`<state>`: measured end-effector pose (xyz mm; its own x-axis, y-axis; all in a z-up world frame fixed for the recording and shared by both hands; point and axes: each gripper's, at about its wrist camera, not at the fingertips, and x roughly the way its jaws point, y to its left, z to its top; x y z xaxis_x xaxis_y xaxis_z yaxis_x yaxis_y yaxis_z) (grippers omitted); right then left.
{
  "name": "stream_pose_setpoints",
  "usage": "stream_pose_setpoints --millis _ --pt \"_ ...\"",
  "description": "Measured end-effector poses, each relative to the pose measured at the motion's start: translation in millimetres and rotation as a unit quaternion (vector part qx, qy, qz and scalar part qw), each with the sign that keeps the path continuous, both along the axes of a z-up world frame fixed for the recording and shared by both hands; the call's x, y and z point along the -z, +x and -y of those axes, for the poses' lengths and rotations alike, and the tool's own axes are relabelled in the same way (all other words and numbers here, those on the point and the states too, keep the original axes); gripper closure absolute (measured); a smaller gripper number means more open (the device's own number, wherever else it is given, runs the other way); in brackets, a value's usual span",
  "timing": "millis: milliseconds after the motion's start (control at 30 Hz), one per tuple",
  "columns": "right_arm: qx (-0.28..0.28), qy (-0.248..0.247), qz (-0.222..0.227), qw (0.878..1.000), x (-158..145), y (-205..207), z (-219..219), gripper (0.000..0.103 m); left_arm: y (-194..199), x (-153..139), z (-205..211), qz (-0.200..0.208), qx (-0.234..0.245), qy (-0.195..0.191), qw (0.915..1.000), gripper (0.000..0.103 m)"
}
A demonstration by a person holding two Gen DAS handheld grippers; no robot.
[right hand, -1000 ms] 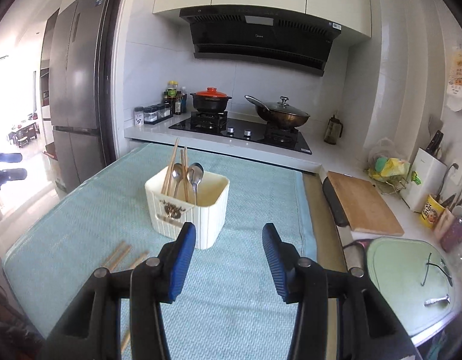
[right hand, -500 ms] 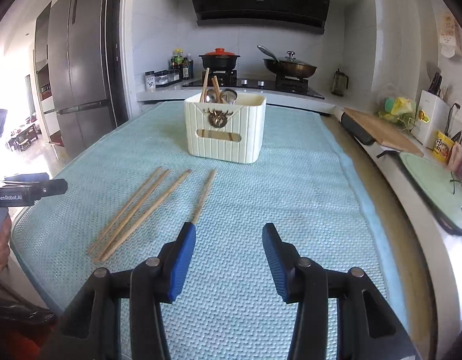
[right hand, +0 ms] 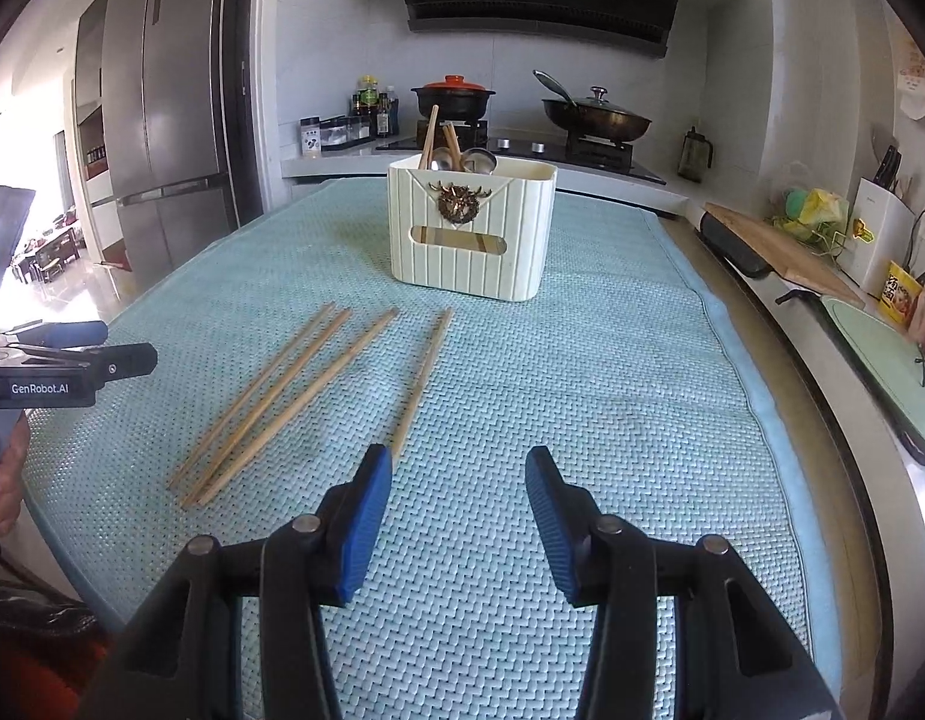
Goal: Organize utensils
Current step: 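Move both tools back over the four loose chopsticks on the towel, then grasp a wooden chopstick with the left tool while the right tool grasps another chopstick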
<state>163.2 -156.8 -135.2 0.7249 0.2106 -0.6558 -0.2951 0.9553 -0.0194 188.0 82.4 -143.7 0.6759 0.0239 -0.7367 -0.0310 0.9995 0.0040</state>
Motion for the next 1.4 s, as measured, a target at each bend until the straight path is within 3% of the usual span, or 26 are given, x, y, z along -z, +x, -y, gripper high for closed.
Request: stream_pose_setpoints --millis 233,567,1400 --pt "-0.007 -0.005 -0.009 1.000 5.4 2.0 -7.3 0.056 3.3 6.4 -3.8 -0.008 0.003 0.000 1.0000 0.011" --pt "-0.003 -0.003 -0.021 1.000 10.1 11.5 -7.2 0.056 24.4 18.6 -4.5 -0.020 0.026 -0.032 0.9989 0.011" --pt "-0.007 0.010 -0.051 0.999 22.1 38.0 -13.1 0.056 72.2 56.6 5.7 -0.070 0.039 0.005 0.9967 0.011"
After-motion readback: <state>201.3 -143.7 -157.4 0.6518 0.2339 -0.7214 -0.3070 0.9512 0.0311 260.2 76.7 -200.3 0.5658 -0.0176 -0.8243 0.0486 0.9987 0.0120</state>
